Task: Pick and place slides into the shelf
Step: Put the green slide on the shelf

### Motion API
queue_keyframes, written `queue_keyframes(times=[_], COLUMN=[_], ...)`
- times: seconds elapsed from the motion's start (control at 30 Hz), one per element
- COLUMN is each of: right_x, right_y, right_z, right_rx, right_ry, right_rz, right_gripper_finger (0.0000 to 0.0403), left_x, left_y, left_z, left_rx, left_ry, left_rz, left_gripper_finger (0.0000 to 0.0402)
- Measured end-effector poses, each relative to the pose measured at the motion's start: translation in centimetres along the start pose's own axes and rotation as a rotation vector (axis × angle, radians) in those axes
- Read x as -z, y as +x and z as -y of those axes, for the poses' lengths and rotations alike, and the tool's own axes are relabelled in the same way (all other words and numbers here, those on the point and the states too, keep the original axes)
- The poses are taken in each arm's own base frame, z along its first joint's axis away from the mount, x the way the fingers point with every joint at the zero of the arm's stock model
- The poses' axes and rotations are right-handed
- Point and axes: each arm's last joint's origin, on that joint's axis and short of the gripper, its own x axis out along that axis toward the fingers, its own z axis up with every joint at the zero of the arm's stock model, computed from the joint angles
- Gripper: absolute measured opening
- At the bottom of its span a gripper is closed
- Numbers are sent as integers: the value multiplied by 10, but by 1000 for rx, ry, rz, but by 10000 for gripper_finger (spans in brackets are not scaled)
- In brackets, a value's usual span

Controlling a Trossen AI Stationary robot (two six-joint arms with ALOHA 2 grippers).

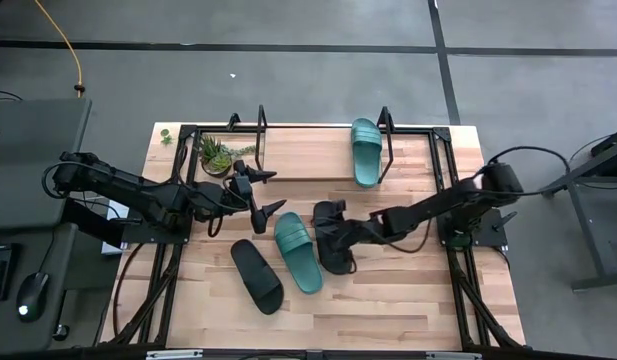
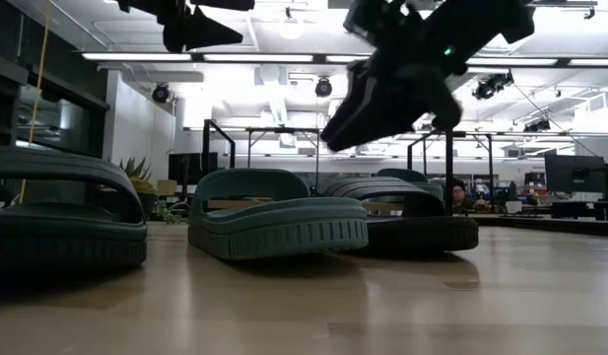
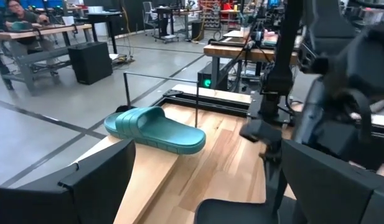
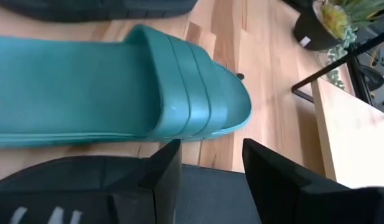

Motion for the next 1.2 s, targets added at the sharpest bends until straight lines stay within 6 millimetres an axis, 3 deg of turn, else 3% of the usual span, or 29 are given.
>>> queue_keyframes(times=[0.27, 1.2], right_x=[-7, -13], right_y=[26, 27], right_z=[-12, -14], right_rx=[1, -24], right_ry=[-58, -30], right_rz=[-43, 5], right_gripper_finger=[163, 163], left_x=[1, 1], left_y=[0, 0], left_z=[0, 0], left_rx=[-8, -9], left_ry=[2, 0], left_rz=[-5, -4], left_gripper_finger=[381, 381])
